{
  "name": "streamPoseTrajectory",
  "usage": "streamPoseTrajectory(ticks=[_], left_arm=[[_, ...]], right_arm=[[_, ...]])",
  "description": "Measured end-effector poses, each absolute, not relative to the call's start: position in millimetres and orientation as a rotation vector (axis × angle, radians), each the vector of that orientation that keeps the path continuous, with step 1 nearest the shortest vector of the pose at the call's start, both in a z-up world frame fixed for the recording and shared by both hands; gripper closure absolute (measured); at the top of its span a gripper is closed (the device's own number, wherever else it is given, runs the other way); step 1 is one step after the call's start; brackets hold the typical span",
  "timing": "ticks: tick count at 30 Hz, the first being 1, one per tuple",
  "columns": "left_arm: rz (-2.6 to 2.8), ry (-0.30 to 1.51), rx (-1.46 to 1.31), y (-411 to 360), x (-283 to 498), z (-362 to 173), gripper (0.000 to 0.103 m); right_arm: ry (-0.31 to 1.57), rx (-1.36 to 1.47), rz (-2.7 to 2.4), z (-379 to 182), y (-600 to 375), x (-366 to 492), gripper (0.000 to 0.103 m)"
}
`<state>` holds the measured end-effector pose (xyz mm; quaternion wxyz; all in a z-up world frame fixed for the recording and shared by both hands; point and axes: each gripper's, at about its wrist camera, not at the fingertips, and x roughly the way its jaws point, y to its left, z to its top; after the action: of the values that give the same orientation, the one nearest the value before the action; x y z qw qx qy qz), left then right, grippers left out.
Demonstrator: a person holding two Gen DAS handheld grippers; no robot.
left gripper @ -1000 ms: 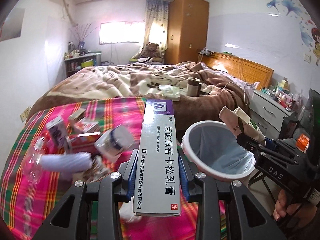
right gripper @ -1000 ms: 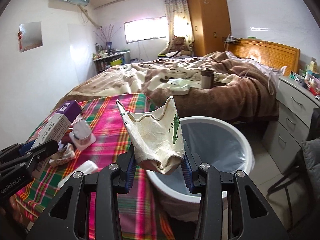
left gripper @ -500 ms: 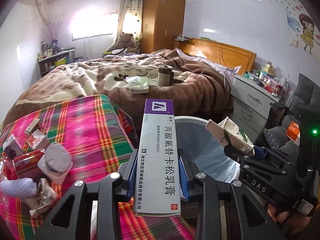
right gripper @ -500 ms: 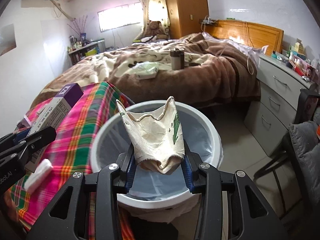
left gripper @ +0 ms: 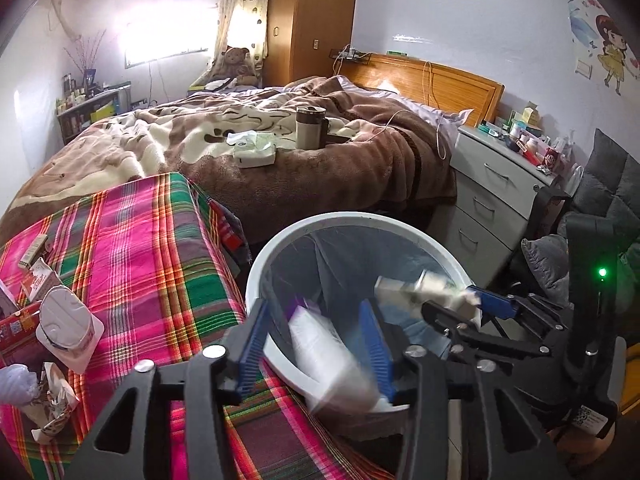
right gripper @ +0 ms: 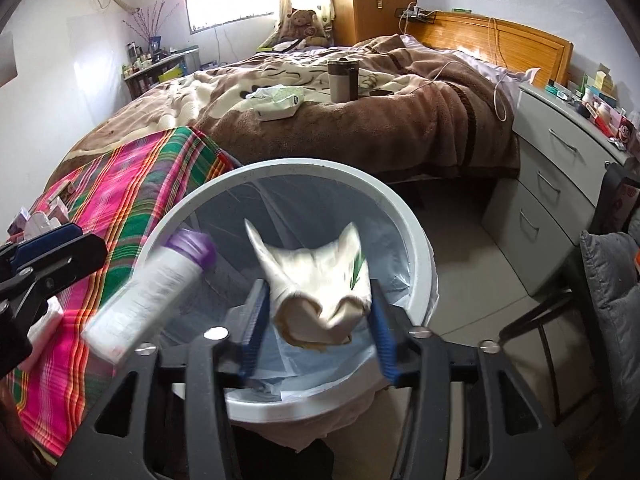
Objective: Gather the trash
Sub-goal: 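Open both tools to drop the box and bag into the bin, then grasp the white folded towel on the bed with the right tool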
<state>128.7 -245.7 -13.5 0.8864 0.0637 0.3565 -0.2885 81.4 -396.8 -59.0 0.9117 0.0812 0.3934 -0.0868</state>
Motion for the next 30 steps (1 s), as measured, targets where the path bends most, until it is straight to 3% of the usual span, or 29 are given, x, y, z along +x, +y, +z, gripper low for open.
streamPoseTrajectory(ticks=[1, 14, 30], left_arm=[[-0.599, 0.740, 0.128, -244.5, 128.1, -13.0, 0.047], [-0.546, 0.688, 0.083, -201.5, 115.4, 6.5, 0.044], [-0.357, 0.625, 0.004, -71.2, 102.0, 13.8, 0.043]], right_arm=[[0.806, 0.172, -0.177, -59.6, -398.8, 83.7, 0.032], [0.751, 0.176, -0.171, -44.1, -379.7, 76.8, 0.032], [0.699, 0.138, 0.023, -33.1, -292.6, 73.7, 0.032]])
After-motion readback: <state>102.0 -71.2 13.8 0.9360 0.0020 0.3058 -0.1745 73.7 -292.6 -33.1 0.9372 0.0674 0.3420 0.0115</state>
